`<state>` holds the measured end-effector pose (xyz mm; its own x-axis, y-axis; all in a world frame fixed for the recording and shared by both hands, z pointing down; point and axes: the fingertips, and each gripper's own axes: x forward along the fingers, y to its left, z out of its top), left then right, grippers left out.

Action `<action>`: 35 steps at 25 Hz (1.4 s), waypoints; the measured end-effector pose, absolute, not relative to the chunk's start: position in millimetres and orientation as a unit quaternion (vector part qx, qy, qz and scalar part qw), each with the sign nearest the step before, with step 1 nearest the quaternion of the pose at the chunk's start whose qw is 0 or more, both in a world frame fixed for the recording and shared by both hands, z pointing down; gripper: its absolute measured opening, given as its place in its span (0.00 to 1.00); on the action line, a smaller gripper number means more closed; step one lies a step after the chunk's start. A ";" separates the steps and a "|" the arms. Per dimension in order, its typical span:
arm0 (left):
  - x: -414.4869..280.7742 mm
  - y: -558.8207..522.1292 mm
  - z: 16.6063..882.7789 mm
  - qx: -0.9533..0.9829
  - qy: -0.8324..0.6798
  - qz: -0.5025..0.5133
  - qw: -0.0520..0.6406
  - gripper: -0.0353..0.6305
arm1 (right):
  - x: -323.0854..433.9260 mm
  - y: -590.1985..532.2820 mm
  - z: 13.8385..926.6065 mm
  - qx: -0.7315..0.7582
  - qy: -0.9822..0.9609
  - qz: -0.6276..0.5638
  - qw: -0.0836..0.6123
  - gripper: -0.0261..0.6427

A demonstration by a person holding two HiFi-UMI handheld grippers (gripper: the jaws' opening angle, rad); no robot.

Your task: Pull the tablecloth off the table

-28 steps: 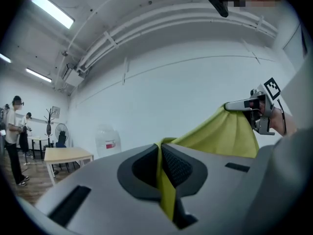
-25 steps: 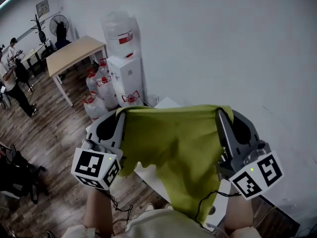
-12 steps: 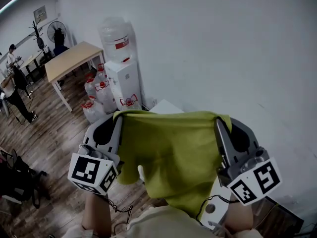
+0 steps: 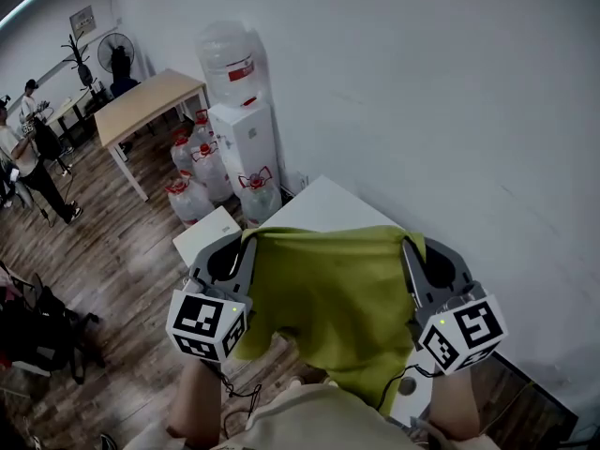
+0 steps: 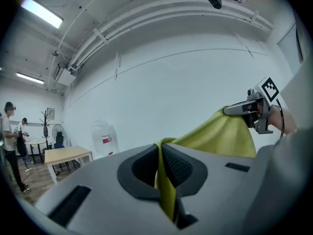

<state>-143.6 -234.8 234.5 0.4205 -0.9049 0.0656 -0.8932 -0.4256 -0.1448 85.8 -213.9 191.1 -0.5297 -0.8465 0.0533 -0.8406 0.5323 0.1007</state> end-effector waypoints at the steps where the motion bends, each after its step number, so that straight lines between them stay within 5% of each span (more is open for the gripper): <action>1: -143.6 -234.2 244.4 -0.841 0.534 -0.076 0.041 0.09 | 85.3 -214.1 199.5 0.483 -0.874 -0.026 0.051 0.08; 21: -127.7 -240.7 367.4 -0.840 0.513 -0.173 -0.038 0.09 | 103.7 -227.0 343.8 0.473 -0.862 0.115 0.140 0.08; 35: -114.8 -244.5 365.6 -0.845 0.497 -0.197 -0.035 0.09 | 115.4 -235.2 346.5 0.486 -0.854 0.083 0.163 0.08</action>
<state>-114.8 -244.5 365.6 0.4294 -0.8254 0.3664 -0.8526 -0.5043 -0.1369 115.4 -235.2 346.5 -0.4740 -0.8039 0.3594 -0.8578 0.5137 0.0178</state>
